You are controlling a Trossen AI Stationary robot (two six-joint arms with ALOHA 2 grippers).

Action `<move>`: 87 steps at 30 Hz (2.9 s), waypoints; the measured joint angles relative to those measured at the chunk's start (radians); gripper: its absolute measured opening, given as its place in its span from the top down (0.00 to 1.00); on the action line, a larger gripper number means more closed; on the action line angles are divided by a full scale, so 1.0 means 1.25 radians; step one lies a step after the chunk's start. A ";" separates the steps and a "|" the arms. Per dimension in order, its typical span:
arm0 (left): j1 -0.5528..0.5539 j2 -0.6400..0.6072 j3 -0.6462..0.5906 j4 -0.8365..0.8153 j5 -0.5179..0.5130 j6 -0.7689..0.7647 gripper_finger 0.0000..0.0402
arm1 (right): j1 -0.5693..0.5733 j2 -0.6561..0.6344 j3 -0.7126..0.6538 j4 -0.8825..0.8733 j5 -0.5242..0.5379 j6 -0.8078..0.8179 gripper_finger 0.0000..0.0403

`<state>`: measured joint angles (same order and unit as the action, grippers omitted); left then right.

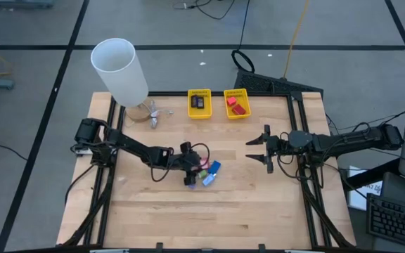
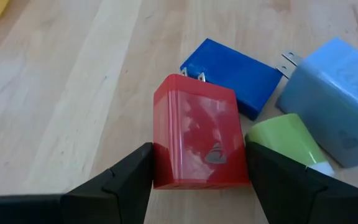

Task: Pick & Place Office items
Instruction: Put the red charger adapter into the right yellow bin

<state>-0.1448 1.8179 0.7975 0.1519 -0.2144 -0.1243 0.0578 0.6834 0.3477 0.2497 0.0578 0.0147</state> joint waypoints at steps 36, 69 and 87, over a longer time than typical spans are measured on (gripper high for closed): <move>-0.071 -0.161 -0.002 0.158 -0.315 0.258 0.39 | 0.000 0.079 0.000 0.060 0.000 0.020 0.47; -0.073 -0.162 -0.002 0.258 -0.345 0.370 0.39 | -0.107 0.684 0.103 0.731 -0.136 0.339 0.22; -0.073 -0.162 -0.001 0.248 -0.345 0.370 0.39 | -0.103 0.801 0.189 0.718 -0.158 0.357 0.24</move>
<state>-0.2359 1.6154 0.7963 0.4625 -0.6455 0.3382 -0.0704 1.6844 0.5838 1.1469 -0.1398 0.4614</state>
